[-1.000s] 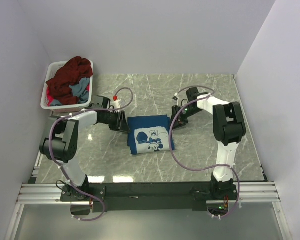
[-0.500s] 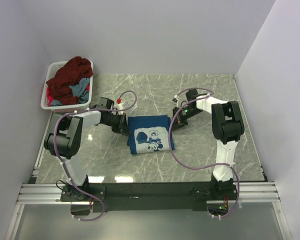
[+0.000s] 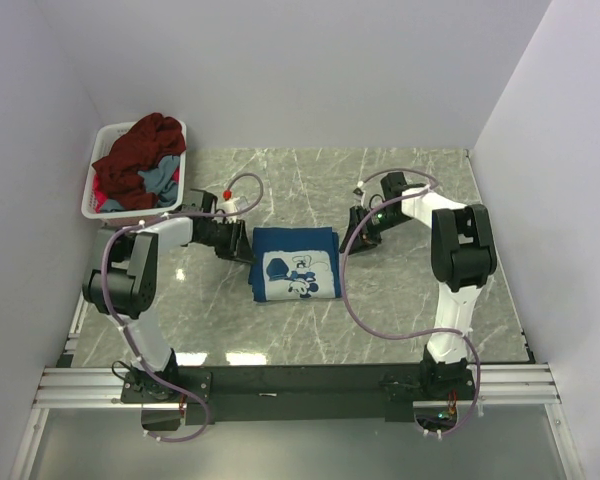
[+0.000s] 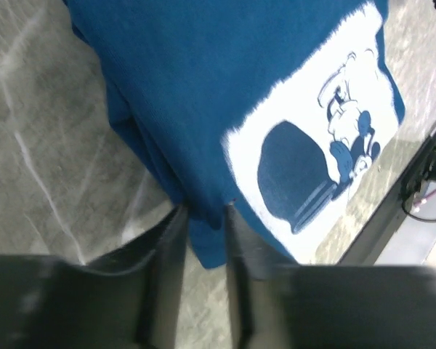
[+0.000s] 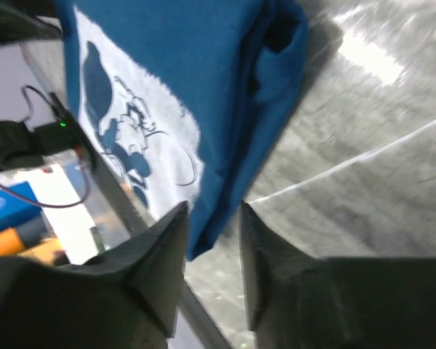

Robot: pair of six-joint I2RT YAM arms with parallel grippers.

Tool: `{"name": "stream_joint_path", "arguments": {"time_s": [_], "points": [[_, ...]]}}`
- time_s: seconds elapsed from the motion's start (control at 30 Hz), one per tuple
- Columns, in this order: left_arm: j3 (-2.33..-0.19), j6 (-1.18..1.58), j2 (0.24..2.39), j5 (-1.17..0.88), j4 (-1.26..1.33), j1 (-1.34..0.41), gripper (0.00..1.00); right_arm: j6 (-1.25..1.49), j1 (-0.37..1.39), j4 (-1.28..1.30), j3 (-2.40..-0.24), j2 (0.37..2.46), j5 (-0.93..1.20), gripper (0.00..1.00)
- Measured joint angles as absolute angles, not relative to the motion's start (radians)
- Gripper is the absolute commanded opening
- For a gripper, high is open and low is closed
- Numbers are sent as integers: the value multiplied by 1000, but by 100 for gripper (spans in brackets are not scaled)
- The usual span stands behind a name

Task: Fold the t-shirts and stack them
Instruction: Fold the tshirt

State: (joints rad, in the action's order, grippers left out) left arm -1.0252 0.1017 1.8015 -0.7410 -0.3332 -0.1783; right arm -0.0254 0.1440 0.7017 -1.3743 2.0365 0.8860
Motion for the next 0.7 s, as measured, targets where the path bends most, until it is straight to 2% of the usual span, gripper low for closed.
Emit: {"name": "stream_joint_path", "arguments": {"time_s": [0.03,0.13,0.27,0.43,0.5,0.53,0.57,0.6,0.7], "points": [[-1025,95,1796,-746,-342,-178,41,-38,144,709,-1373,2033,889,45],[-997,83,1748,-771,-359,-176,44,-67,144,729,-1341,2006,909,41],[-936,67,1682,-813,-387,-178,45,-120,154,783,-1268,1972,936,35],[-880,67,1680,-852,-413,-202,45,-188,204,850,-1201,1977,952,34],[-876,68,1683,-861,-421,-222,43,-205,225,863,-1198,1985,959,27],[-876,69,1686,-865,-423,-230,24,-210,236,865,-1198,1987,963,9],[-876,70,1694,-871,-425,-244,24,-216,248,871,-1198,1988,967,9],[-876,76,1700,-873,-427,-247,12,-224,250,873,-1199,1991,969,1],[-883,72,1740,-875,-428,-241,1,-228,242,881,-1215,2015,963,0]]}}
